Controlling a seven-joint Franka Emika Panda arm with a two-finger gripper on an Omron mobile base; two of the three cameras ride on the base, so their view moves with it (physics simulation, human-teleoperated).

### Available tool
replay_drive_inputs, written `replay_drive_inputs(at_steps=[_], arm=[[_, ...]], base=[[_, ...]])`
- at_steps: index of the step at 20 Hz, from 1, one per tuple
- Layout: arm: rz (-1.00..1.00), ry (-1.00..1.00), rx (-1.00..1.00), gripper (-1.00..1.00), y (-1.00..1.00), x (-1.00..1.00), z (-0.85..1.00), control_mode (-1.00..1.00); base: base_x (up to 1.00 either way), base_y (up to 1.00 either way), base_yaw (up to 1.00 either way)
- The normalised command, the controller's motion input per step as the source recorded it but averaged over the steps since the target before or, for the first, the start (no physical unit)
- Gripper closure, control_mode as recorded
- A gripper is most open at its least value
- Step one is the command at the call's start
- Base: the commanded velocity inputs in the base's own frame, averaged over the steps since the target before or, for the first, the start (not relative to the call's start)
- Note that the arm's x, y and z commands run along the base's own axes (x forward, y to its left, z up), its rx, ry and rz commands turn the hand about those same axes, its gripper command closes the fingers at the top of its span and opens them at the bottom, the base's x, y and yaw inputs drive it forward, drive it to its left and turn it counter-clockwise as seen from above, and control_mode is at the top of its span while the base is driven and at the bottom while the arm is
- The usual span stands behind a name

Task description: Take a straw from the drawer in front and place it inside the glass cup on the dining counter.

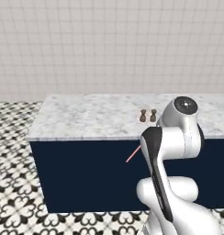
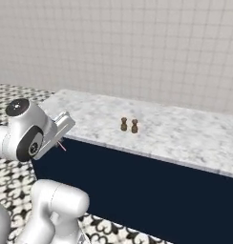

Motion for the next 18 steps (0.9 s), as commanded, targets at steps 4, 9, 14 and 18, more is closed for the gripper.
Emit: replay_drive_inputs(at_steps=[4, 9, 14, 18], arm=[[0.00, 0.00, 0.00, 1.00, 0.00, 0.00, 0.00, 1.00], [0.00, 0.00, 0.00, 1.00, 0.00, 0.00, 0.00, 1.00], [0.00, 0.00, 0.00, 1.00, 0.00, 0.00, 0.00, 1.00], [0.00, 0.00, 0.00, 1.00, 0.00, 0.00, 0.00, 1.00]], base=[[0.51, 1.00, -0.04], [0.32, 1.00, -0.10], [0.36, 1.00, -0.20], [0.24, 1.00, -0.35]])
